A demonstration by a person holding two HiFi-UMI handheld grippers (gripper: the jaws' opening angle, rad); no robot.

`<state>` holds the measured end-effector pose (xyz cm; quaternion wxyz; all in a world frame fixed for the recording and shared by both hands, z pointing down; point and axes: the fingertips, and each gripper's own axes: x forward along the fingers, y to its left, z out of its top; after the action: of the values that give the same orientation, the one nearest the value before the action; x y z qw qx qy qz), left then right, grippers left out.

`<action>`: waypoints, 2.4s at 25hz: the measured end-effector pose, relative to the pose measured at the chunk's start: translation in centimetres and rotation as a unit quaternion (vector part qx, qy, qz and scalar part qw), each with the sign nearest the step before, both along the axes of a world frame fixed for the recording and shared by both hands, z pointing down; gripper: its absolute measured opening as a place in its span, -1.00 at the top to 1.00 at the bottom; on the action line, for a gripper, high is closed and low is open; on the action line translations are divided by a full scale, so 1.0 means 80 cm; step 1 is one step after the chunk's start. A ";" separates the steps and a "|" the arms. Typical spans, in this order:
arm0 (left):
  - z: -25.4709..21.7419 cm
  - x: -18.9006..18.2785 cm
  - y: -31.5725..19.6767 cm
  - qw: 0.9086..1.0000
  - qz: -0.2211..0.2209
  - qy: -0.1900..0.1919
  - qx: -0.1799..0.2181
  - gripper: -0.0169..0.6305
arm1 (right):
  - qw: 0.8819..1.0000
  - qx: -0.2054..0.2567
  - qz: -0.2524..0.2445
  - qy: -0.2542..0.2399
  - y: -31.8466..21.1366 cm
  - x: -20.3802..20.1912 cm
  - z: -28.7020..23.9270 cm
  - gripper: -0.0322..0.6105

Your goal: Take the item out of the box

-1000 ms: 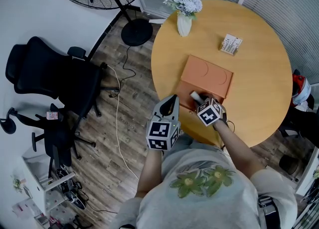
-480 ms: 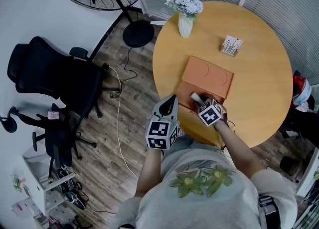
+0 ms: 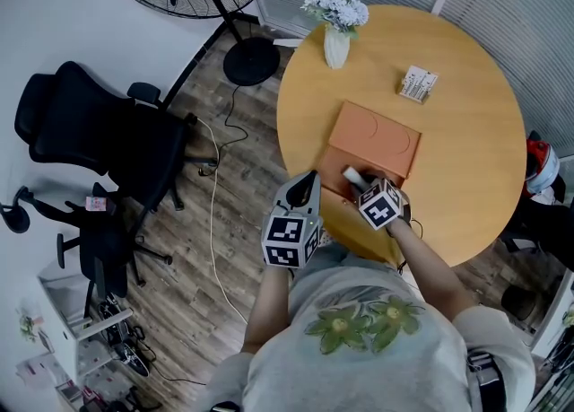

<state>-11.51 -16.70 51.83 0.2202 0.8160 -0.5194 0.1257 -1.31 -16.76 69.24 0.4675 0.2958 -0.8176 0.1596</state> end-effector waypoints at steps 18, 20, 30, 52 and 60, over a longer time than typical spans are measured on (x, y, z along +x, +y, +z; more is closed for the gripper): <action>-0.001 0.004 -0.001 1.000 0.000 0.001 0.003 0.95 | 0.998 0.031 0.008 -0.046 0.001 -0.005 -0.047 0.47; -0.001 0.004 -0.001 1.000 0.001 0.001 0.004 0.95 | 0.998 0.035 0.007 -0.049 0.001 -0.006 -0.054 0.47; -0.004 0.007 0.004 1.000 0.003 0.004 0.006 0.95 | 0.996 0.055 0.001 -0.072 0.004 -0.013 -0.089 0.47; -0.016 0.023 0.019 1.000 0.006 0.000 0.017 0.95 | 0.982 0.120 0.008 -0.148 0.013 -0.019 -0.198 0.47; -0.016 0.030 0.020 1.000 0.008 0.000 0.018 0.95 | 0.975 0.138 0.010 -0.175 0.017 -0.019 -0.227 0.47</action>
<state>-9.13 -15.08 50.59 0.2047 0.8242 -0.5146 0.1180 -2.87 -15.41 51.05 0.2705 0.3333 -0.8977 0.0992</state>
